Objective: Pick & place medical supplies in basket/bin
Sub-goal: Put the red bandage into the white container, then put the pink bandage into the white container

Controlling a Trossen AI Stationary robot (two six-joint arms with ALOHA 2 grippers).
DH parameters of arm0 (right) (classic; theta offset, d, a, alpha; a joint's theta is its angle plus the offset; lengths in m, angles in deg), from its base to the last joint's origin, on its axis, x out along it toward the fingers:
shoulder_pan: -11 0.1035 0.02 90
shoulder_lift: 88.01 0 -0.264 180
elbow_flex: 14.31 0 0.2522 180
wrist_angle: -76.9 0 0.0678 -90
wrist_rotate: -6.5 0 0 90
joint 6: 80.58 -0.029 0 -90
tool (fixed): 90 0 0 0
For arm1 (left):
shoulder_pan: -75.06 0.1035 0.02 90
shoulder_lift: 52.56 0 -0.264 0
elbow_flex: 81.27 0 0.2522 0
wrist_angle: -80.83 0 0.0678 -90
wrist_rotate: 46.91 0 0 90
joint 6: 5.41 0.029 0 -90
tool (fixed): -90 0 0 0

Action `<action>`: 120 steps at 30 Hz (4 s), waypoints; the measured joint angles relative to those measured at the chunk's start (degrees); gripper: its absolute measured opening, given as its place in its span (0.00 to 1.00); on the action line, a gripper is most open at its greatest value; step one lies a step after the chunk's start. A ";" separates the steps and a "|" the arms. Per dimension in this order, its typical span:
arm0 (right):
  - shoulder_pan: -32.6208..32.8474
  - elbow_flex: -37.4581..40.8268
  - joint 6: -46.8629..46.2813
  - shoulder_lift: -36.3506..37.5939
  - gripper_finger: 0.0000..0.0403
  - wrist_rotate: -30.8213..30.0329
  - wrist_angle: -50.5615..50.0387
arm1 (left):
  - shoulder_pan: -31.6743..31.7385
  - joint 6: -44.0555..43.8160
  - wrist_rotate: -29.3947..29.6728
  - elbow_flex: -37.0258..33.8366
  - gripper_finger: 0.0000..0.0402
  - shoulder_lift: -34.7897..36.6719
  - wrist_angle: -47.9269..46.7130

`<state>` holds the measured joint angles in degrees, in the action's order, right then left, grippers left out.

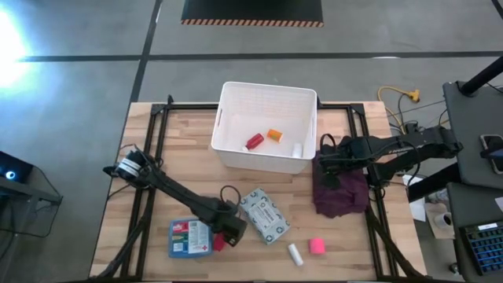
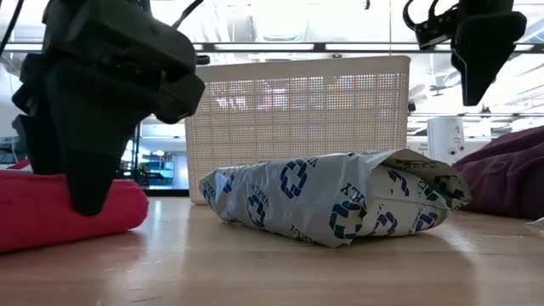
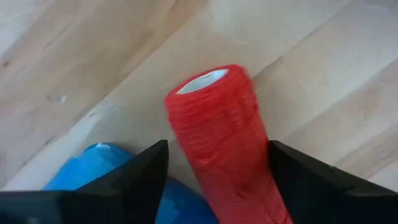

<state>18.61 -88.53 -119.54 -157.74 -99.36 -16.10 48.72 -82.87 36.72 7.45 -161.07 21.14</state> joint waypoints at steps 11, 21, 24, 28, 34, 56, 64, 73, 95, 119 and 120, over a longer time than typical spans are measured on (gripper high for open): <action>-0.02 0.27 0.13 0.00 0.87 -1.00 -0.03 | 5.34 15.63 2.98 -1.15 0.22 3.03 -3.48; -0.05 -0.69 3.15 0.82 0.87 -4.50 1.31 | 17.74 31.77 12.57 4.90 0.17 30.18 -0.33; -0.14 -1.02 3.83 1.94 0.87 -5.87 3.08 | 23.35 38.30 16.91 6.10 0.17 36.25 6.96; -0.71 -1.02 3.60 3.05 0.87 -8.32 5.17 | 34.84 51.35 19.46 7.48 0.17 36.70 7.70; -3.84 -1.04 8.60 3.73 0.87 -7.67 6.76 | 46.49 57.29 14.58 8.21 0.29 29.79 9.99; 14.87 0.88 -19.16 -3.69 0.87 13.21 13.68 | 34.00 55.84 12.77 6.10 0.61 40.50 -2.65; 22.21 2.72 -49.62 -14.61 0.87 27.88 22.63 | 16.39 46.60 19.19 -4.07 0.61 49.74 0.62; 32.17 2.70 -70.53 -21.13 0.87 27.30 34.45 | 3.48 37.36 25.74 -13.94 0.61 56.62 2.99; 35.28 2.68 -72.59 -32.42 0.86 22.21 45.28 | 1.98 34.14 29.58 -14.91 0.61 57.38 2.93; 32.70 -7.72 -68.13 -20.90 0.41 -4.83 37.56 | -9.58 22.02 35.77 -15.38 0.61 54.33 2.83; 31.83 -9.13 -65.61 -19.97 0.41 -7.93 37.48 | -10.95 20.97 36.41 -15.39 0.61 53.63 2.80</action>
<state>50.45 -97.65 -185.15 -177.71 -107.29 21.38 37.77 -61.90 73.12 -7.94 -107.45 23.94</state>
